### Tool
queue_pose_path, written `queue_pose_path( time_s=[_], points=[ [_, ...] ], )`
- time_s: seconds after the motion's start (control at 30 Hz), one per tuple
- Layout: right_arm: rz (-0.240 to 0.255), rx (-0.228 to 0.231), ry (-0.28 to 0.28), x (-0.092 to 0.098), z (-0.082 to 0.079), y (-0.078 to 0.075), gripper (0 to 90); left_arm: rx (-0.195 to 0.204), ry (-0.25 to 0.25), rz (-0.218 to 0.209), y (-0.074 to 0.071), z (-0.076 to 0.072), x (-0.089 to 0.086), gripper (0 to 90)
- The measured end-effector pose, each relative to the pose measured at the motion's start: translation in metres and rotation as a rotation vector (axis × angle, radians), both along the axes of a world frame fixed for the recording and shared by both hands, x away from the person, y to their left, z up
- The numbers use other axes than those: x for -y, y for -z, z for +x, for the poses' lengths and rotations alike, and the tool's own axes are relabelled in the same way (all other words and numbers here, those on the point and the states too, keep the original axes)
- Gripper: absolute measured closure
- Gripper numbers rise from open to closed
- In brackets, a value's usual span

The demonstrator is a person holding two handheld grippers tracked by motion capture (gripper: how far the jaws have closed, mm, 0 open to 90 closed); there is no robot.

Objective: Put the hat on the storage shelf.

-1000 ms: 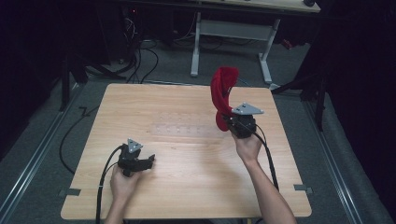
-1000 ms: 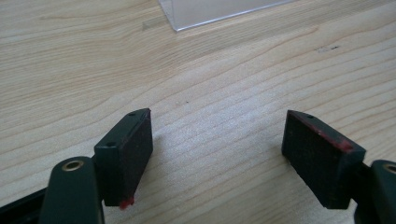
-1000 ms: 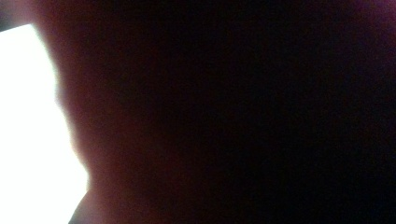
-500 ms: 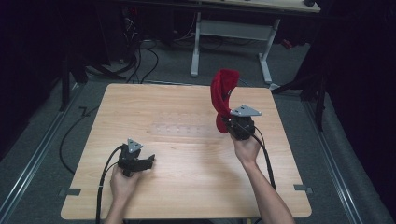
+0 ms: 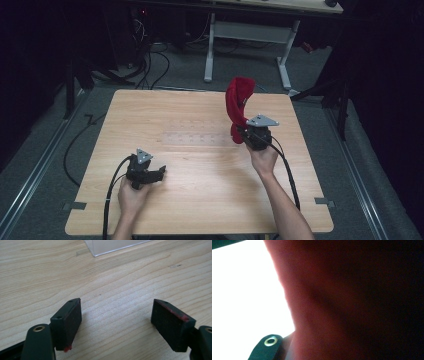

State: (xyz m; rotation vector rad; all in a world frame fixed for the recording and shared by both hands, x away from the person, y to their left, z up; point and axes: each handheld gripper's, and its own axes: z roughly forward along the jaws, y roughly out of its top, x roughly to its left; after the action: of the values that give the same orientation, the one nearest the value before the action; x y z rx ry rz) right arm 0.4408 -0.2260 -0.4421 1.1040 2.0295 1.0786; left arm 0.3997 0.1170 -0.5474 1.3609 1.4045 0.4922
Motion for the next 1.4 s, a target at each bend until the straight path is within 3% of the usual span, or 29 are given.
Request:
queue_pose_path(
  time_s=[0.5,0.6,0.77,0.93,1.4],
  points=[
    [0.017,-0.016,-0.02,0.003,0.008,0.011,81.7,0.0,-0.001,0.0,0.0,0.0,0.0,24.7],
    [0.016,-0.025,-0.009,0.001,0.007,0.01,76.7,0.0,-0.002,-0.002,0.0,0.0,0.0,24.7],
    [0.034,-0.037,-0.003,0.001,0.005,0.008,56.4,0.0,-0.002,-0.002,0.0,0.0,0.0,24.7],
    [0.029,-0.04,-0.011,0.001,0.001,0.005,45.4,0.0,-0.003,-0.002,0.0,0.0,0.0,24.7],
    [0.056,-0.005,-0.059,0.008,-0.019,-0.012,38.1,0.0,-0.004,-0.003,0.0,0.0,0.0,24.7]
  ],
)
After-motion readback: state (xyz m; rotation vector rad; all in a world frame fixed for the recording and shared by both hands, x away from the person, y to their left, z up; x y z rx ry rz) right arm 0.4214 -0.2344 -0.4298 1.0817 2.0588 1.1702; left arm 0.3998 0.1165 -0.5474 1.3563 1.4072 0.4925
